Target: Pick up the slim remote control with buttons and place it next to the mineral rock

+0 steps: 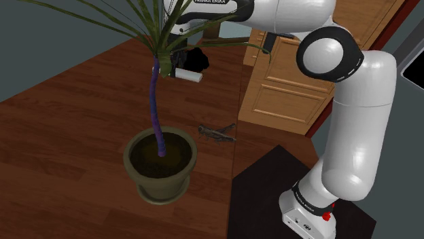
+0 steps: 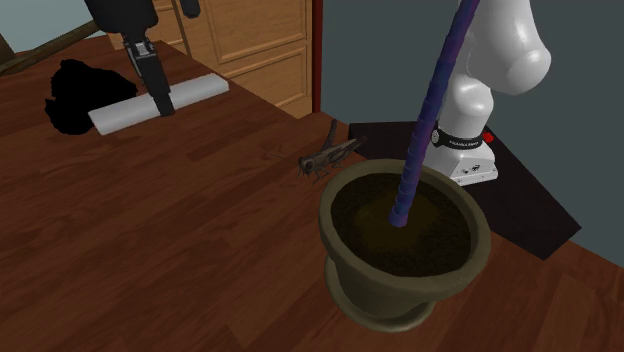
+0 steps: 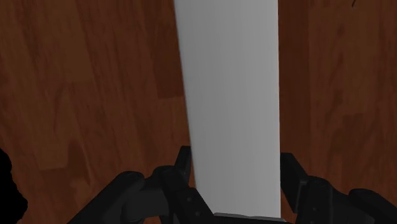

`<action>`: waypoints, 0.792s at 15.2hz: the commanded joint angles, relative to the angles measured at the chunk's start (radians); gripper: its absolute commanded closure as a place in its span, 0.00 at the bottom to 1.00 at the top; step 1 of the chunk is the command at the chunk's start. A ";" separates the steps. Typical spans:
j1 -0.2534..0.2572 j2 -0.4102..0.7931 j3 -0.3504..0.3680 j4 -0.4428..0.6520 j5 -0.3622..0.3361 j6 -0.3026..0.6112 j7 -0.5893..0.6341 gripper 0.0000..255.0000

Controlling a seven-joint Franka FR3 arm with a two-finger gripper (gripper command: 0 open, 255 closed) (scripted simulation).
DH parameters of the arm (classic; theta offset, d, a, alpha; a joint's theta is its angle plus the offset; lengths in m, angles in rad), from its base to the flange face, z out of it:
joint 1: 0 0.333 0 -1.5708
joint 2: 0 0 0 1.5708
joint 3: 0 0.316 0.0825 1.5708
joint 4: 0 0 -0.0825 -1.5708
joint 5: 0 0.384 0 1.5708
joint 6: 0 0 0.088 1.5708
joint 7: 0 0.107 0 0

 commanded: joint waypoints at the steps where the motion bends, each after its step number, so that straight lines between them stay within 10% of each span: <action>1: -0.028 0.015 -0.011 0.014 0.002 0.001 -0.040 1.00; 12: -0.168 0.210 -0.064 0.334 0.007 -0.124 -0.246 1.00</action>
